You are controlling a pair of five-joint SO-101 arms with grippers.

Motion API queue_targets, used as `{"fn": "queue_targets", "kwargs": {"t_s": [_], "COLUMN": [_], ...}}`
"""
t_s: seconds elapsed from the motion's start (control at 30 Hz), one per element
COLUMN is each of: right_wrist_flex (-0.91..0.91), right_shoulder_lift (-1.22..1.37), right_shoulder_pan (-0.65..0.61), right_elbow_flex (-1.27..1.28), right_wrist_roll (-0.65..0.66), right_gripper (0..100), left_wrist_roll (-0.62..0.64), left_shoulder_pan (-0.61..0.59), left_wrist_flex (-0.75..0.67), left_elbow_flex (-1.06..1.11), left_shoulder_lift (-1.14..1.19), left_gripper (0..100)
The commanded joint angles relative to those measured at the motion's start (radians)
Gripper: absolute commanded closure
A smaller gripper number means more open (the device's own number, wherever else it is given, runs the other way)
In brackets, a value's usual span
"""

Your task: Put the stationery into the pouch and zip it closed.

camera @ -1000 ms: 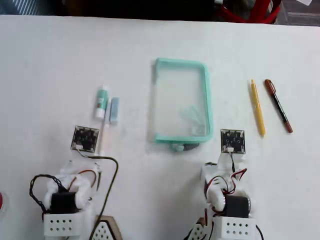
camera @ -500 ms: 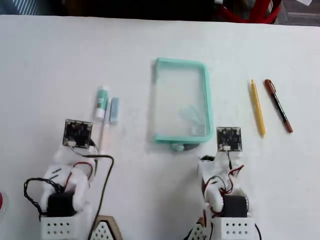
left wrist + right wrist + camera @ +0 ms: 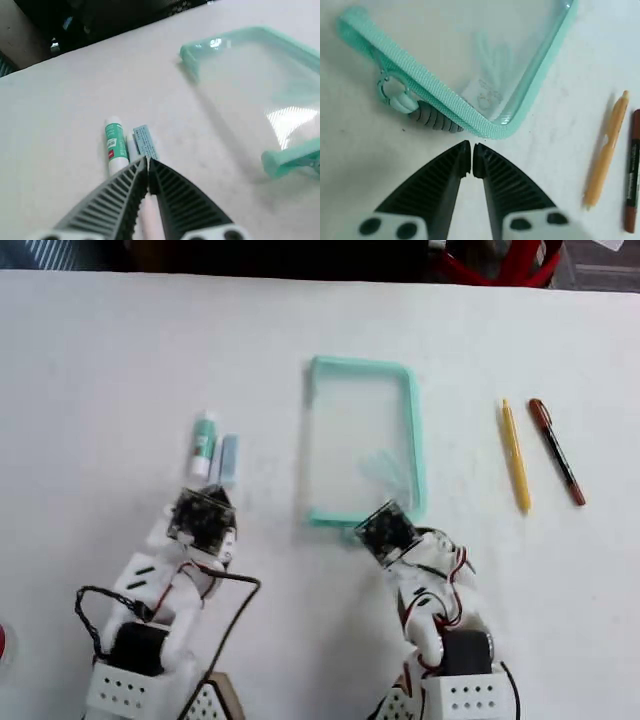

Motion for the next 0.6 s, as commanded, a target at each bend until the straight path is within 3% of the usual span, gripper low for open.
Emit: {"fn": "queue_targets", "kwargs": {"t_s": [0.0, 0.23, 0.4, 0.57], "right_wrist_flex": [-0.005, 0.214, 0.209, 0.153], "right_shoulder_lift": [-0.007, 0.001, 0.002, 0.139], "right_shoulder_pan": [-0.021, -0.237, -0.349, -0.386], "right_elbow_flex": [-0.017, -0.209, -0.21, -0.235], "right_wrist_roll": [0.058, 0.058, 0.02, -0.005], "right_gripper": [97.8, 97.7, 96.5, 86.4], "left_wrist_roll": [-0.086, -0.084, -0.084, -0.084], "left_shoulder_pan": [-0.019, -0.038, -0.038, -0.05], "left_wrist_flex": [-0.032, -0.031, -0.02, -0.011], "left_elbow_flex": [0.011, 0.032, 0.04, 0.035], "left_shoulder_lift": [-0.007, -0.007, -0.007, -0.007], "left_gripper": [98, 98, 98, 98]}}
